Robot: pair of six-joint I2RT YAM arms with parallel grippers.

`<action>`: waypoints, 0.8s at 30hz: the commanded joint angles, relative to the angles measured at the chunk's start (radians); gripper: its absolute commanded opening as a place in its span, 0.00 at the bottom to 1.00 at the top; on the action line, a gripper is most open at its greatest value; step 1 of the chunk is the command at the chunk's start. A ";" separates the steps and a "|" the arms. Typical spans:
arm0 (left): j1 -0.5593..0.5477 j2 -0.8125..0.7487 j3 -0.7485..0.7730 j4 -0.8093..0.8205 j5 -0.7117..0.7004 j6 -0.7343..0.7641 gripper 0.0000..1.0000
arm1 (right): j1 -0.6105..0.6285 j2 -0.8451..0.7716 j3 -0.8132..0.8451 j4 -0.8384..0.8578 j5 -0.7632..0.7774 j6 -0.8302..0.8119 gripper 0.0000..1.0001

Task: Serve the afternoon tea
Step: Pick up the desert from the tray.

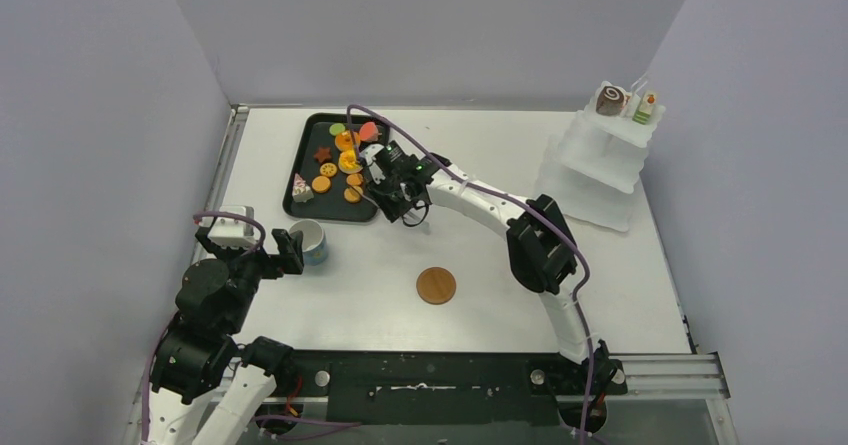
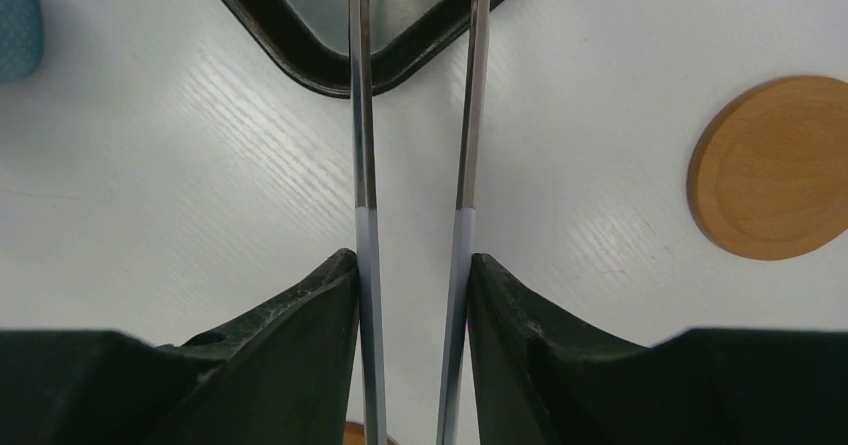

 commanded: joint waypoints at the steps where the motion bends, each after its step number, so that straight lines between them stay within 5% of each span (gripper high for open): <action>1: 0.005 0.008 0.019 0.049 0.015 0.012 0.97 | -0.044 -0.091 0.034 0.015 0.073 0.067 0.39; 24: 0.005 0.008 0.018 0.048 0.020 0.011 0.97 | -0.022 -0.076 0.093 -0.042 0.030 0.021 0.44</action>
